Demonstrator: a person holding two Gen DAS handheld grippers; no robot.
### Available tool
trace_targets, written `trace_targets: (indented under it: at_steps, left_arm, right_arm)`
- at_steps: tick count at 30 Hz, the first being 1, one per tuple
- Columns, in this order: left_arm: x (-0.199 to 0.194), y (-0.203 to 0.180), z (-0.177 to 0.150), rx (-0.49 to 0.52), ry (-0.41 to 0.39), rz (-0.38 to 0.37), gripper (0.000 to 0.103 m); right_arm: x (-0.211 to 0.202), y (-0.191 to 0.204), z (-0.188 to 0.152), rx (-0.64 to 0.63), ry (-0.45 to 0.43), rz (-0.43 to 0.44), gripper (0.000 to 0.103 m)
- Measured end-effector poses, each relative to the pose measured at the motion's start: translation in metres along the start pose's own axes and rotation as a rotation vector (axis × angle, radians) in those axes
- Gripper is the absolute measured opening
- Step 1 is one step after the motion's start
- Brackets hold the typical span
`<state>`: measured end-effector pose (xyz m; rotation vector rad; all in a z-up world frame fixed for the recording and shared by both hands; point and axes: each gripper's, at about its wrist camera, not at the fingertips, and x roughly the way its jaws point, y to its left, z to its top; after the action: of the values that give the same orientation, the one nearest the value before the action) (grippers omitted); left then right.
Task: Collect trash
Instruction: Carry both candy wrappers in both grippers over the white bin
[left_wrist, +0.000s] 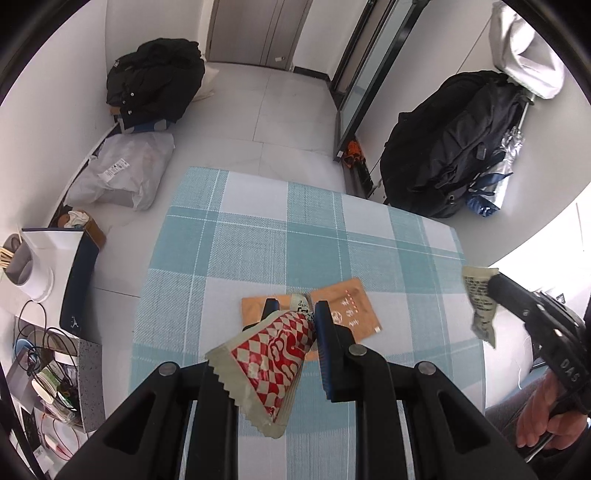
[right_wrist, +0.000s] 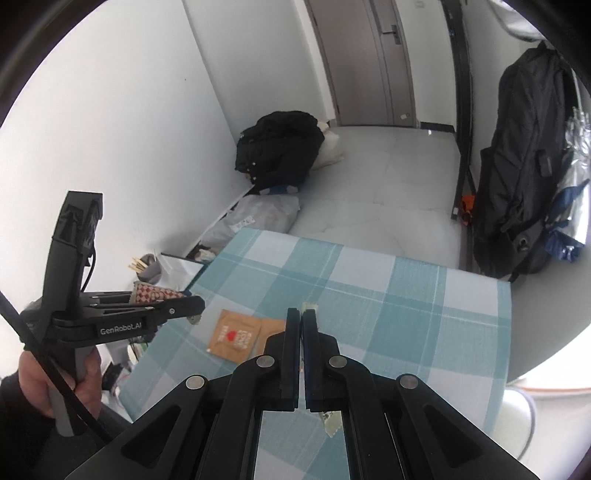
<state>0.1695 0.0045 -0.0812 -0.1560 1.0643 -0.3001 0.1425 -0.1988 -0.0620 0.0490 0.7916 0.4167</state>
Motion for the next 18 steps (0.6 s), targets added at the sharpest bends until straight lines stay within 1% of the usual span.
trace_targets:
  at_steps: [2,5,8,12,14,18]
  left_arm:
    - [-0.004,-0.001,-0.005,-0.008,0.010,0.017,0.015]
    - [-0.009,-0.003,-0.011,-0.028,0.020,0.009,0.015]
    - [-0.019,-0.015,-0.017,0.014,0.008,0.055,0.015]
    - [-0.032,-0.024,-0.027,0.013,-0.005,0.038,0.015]
    - [-0.035,-0.032,-0.032,0.021,-0.006,0.046,0.015]
    - [-0.045,-0.057,-0.039,0.086,-0.046,0.032,0.015]
  right_arm:
    - [-0.013,0.001,-0.005,0.007,-0.021,0.009,0.001]
    - [-0.028,0.002,-0.016,0.029,-0.033,0.017,0.001]
    - [-0.040,0.002,-0.028,0.057,-0.033,0.031,0.001]
    - [-0.059,0.003,-0.039,0.070,-0.059,0.030,0.001]
    - [-0.069,0.002,-0.043,0.079,-0.075,0.032,0.001]
    - [-0.088,-0.002,-0.048,0.082,-0.105,0.043,0.001]
